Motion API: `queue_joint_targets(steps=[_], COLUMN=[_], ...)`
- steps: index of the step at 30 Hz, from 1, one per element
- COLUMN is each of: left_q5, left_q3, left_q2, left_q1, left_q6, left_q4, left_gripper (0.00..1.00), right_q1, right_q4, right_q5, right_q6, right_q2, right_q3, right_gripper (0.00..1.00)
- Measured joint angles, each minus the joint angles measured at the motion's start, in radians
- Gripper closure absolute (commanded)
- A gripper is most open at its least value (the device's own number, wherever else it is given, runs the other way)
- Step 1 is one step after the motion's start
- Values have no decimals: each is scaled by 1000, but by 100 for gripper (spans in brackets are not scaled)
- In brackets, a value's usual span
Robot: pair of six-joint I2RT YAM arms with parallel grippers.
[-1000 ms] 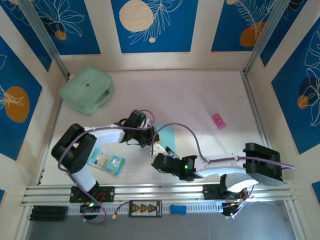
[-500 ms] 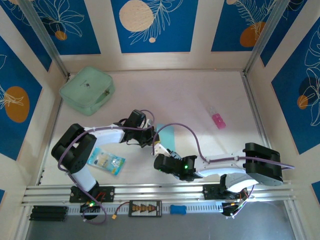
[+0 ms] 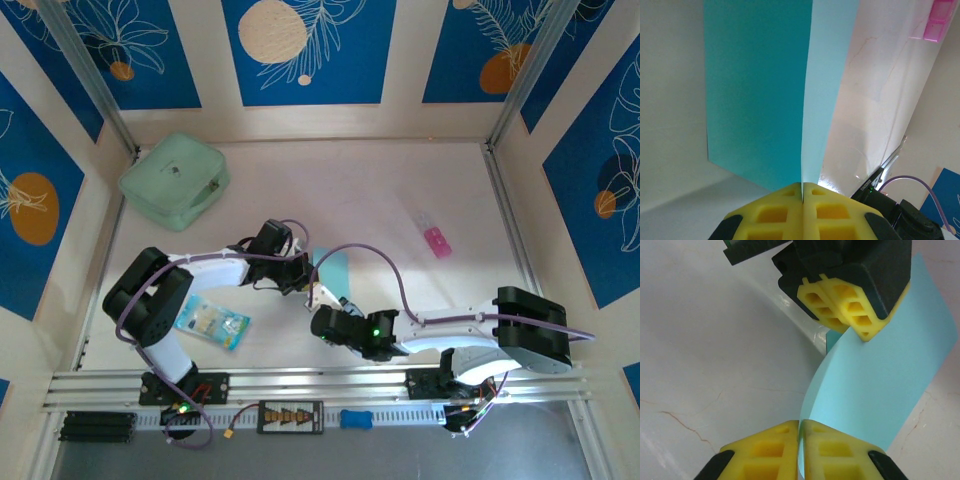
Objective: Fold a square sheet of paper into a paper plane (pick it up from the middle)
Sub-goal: Third fold the triangle at the center of the table.
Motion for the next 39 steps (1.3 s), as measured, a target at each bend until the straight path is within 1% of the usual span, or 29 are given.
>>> queue_joint_targets(steps=[6, 9, 11, 13, 16, 19, 21, 25, 28, 30, 33, 39], left_q5=[0, 0, 0, -1, -14, -47, -77, -148, -184, -188, -184, -156], left_q3=[0, 0, 0, 0, 1, 10, 28, 73, 100, 115, 141, 283], left_q2=[0, 0, 0, 0, -7, -34, -55, -108, -137, -138, -133, -26], left_q1=[0, 0, 0, 0, 0, 0, 0, 0, 1, 1, 1, 1], left_q6=[0, 0, -2, -1, 14, 47, 73, 131, 169, 191, 227, 315], left_q4=[0, 0, 0, -3, -27, -86, -137, -226, -270, -283, -306, -350], left_gripper=[95, 89, 79, 65, 51, 43, 40, 39, 42, 46, 54, 71], right_q1=[-16, -27, -37, -53, -94, -164, -222, -342, -414, -450, -496, -545], right_q4=[1, 12, 18, 29, 53, 90, 121, 177, 212, 231, 264, 314], right_q5=[-22, -44, -65, -99, -187, -307, -399, -595, -716, -779, -865, -982], right_q6=[9, 11, 17, 18, 26, 52, 73, 124, 161, 182, 211, 254], right_q2=[-2, -18, -30, -42, -60, -77, -89, -98, -97, -96, -82, -17], right_q3=[-8, -20, -27, -35, -56, -84, -104, -129, -133, -134, -134, -137], right_gripper=[97, 99, 99, 100, 99, 99, 100, 99, 99, 99, 99, 98])
